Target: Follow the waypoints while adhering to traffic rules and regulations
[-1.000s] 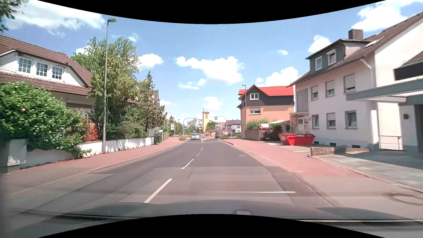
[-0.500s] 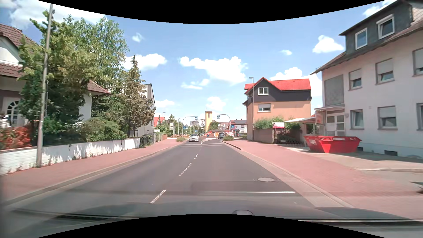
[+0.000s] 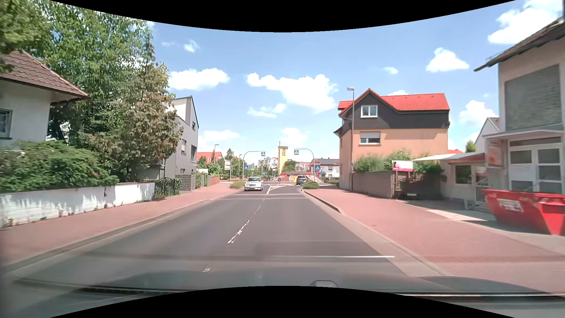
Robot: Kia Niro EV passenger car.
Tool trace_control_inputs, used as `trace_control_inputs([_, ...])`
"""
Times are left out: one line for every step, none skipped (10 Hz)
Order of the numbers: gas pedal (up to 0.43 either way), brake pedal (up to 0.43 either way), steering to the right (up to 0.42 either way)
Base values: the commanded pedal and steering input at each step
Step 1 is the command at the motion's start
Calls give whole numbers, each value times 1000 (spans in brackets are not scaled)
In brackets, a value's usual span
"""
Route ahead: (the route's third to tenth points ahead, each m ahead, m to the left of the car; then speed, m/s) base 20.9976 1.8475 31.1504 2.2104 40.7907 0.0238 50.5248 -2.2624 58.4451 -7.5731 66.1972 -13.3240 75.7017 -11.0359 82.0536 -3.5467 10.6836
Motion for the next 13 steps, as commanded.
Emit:
trace_control_inputs([0, 122, -26])
trace_control_inputs([0, 128, -26])
trace_control_inputs([0, 134, -26])
trace_control_inputs([0, 134, -26])
trace_control_inputs([0, 140, -26])
trace_control_inputs([0, 146, -26])
trace_control_inputs([0, 152, -26])
trace_control_inputs([0, 152, -25])
trace_control_inputs([0, 159, -23])
trace_control_inputs([0, 159, -19])
trace_control_inputs([0, 159, -14])
trace_control_inputs([0, 165, -12])
trace_control_inputs([0, 165, -11])
